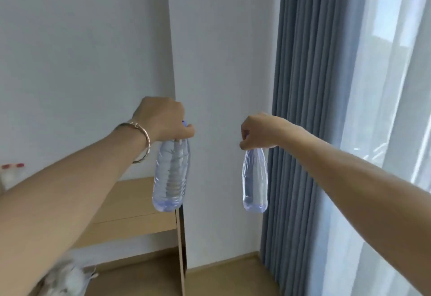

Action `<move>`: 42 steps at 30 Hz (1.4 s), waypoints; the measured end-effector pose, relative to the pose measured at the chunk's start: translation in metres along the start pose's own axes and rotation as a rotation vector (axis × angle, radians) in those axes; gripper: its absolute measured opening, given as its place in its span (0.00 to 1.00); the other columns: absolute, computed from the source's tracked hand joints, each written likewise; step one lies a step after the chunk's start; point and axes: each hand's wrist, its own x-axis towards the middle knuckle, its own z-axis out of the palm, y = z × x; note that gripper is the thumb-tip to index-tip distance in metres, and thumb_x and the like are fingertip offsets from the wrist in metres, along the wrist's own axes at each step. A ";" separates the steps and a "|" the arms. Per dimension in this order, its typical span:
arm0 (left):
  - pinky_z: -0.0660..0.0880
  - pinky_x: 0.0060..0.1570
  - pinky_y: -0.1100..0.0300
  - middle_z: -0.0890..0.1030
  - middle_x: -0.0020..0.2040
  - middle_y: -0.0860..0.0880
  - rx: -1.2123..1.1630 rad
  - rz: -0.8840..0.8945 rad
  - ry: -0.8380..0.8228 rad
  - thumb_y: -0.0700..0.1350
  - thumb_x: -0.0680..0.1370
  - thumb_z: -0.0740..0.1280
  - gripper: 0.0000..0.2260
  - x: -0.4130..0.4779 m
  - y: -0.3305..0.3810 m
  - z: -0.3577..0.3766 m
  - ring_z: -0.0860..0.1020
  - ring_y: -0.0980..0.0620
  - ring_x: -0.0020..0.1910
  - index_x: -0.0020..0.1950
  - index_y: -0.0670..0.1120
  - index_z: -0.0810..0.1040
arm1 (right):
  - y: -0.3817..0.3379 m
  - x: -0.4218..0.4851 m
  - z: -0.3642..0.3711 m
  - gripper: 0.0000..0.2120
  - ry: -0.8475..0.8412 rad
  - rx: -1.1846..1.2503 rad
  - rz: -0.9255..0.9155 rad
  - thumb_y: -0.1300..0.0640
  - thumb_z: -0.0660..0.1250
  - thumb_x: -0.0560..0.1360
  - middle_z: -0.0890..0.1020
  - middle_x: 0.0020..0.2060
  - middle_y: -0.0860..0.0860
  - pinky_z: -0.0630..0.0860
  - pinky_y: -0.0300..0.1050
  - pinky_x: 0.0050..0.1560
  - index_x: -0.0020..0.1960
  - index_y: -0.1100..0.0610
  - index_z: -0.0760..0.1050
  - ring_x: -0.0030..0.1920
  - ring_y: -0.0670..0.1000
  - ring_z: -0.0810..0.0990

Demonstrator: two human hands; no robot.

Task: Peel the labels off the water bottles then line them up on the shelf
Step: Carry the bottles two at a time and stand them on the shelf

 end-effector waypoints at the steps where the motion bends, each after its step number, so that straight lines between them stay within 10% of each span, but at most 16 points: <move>1: 0.58 0.29 0.62 0.72 0.29 0.46 0.011 -0.018 -0.019 0.54 0.71 0.61 0.16 0.000 -0.012 0.014 0.68 0.46 0.30 0.28 0.46 0.64 | -0.009 0.017 0.009 0.06 -0.012 -0.003 -0.015 0.52 0.68 0.71 0.82 0.42 0.50 0.74 0.40 0.36 0.43 0.54 0.79 0.39 0.51 0.79; 6: 0.61 0.31 0.62 0.71 0.29 0.49 0.035 -0.100 -0.137 0.55 0.72 0.62 0.17 -0.006 -0.061 0.088 0.71 0.47 0.31 0.29 0.46 0.69 | -0.049 0.098 0.051 0.04 -0.062 0.001 -0.118 0.53 0.67 0.71 0.82 0.39 0.51 0.66 0.36 0.29 0.42 0.53 0.78 0.30 0.47 0.76; 27: 0.59 0.29 0.60 0.68 0.31 0.50 0.311 -0.489 -0.442 0.62 0.78 0.54 0.23 0.020 -0.296 0.289 0.72 0.48 0.35 0.33 0.46 0.69 | -0.277 0.429 0.214 0.16 -0.316 0.153 -0.711 0.46 0.74 0.68 0.73 0.45 0.46 0.69 0.40 0.38 0.50 0.51 0.74 0.45 0.48 0.72; 37: 0.69 0.45 0.52 0.67 0.32 0.52 0.207 -0.570 -0.527 0.60 0.78 0.56 0.21 -0.012 -0.474 0.405 0.71 0.49 0.37 0.30 0.48 0.64 | -0.446 0.536 0.280 0.17 -0.408 0.101 -0.732 0.50 0.70 0.72 0.74 0.56 0.50 0.70 0.42 0.46 0.59 0.53 0.76 0.49 0.48 0.71; 42: 0.65 0.38 0.57 0.71 0.39 0.50 0.146 -0.542 -0.550 0.61 0.78 0.57 0.18 -0.015 -0.549 0.459 0.73 0.49 0.40 0.41 0.47 0.72 | -0.502 0.575 0.312 0.18 -0.480 0.098 -0.671 0.49 0.70 0.73 0.72 0.50 0.48 0.66 0.38 0.36 0.60 0.53 0.74 0.47 0.49 0.72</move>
